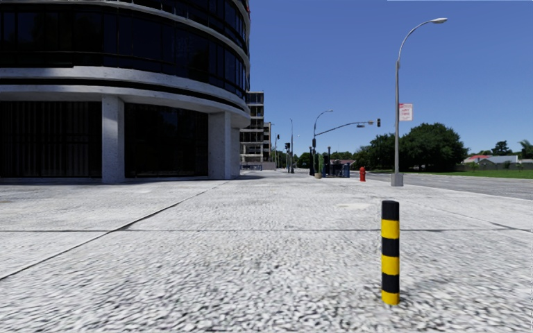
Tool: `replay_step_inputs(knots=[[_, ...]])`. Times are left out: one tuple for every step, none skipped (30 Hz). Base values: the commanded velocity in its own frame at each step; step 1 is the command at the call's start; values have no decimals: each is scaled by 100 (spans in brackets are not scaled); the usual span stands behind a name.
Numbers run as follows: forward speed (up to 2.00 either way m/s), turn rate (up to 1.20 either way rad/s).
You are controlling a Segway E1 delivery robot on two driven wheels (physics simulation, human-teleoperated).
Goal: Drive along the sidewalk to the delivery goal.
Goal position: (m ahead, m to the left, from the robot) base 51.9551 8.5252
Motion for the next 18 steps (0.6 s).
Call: replay_step_inputs(knots=[[200,0],[200,0],[200,0],[200,0],[200,0],[200,0],[200,0],[200,14],[200,42],[200,42],[200,49],[200,51],[200,44],[200,44],[200,0],[200,0],[200,0],[200,0]])
